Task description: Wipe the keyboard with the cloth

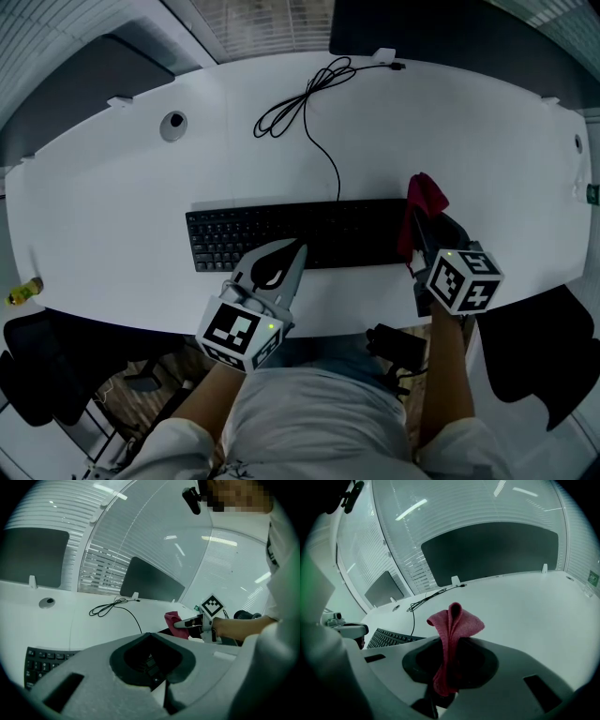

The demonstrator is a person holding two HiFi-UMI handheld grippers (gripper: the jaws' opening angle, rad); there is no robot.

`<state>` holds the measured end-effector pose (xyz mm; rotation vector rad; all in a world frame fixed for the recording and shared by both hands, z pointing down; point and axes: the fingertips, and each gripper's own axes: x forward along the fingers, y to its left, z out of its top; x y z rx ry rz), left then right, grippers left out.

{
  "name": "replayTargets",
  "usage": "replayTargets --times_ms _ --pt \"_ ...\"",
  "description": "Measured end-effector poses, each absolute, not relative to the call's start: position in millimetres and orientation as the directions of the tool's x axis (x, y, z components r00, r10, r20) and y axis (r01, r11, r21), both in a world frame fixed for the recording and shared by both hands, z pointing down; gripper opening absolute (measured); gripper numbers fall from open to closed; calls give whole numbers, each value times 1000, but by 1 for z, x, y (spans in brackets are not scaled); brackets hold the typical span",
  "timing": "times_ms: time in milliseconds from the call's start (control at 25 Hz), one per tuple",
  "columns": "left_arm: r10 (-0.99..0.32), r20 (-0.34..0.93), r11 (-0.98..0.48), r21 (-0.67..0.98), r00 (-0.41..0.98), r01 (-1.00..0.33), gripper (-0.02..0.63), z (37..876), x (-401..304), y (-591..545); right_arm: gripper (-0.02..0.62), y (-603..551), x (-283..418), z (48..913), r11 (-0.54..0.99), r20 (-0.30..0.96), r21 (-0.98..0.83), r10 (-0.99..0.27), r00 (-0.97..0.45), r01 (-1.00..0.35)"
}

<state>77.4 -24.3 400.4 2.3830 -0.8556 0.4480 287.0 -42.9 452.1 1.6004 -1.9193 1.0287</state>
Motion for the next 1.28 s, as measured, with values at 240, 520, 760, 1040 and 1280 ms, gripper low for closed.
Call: replayTargets --times_ms 240,520,760,1040,1280 --pt "-488 476 -620 401 732 -674 11 403 70 -23 71 -45 280 454 66 746 -249 -623 -235 -966" --pt "-503 479 -610 394 720 -688 11 405 57 -20 71 -48 266 455 84 751 -251 -611 -249 -964" --pt "-526 477 -596 384 704 -705 11 406 43 -17 71 -50 243 456 112 747 -267 -603 -279 -957" --pt "-551 481 -563 389 682 -729 11 407 20 -11 71 -54 209 457 154 741 -284 -591 -319 -946" --pt "-571 483 -541 385 663 -747 11 408 -2 -8 71 -57 180 458 189 739 -293 -577 -348 -937"
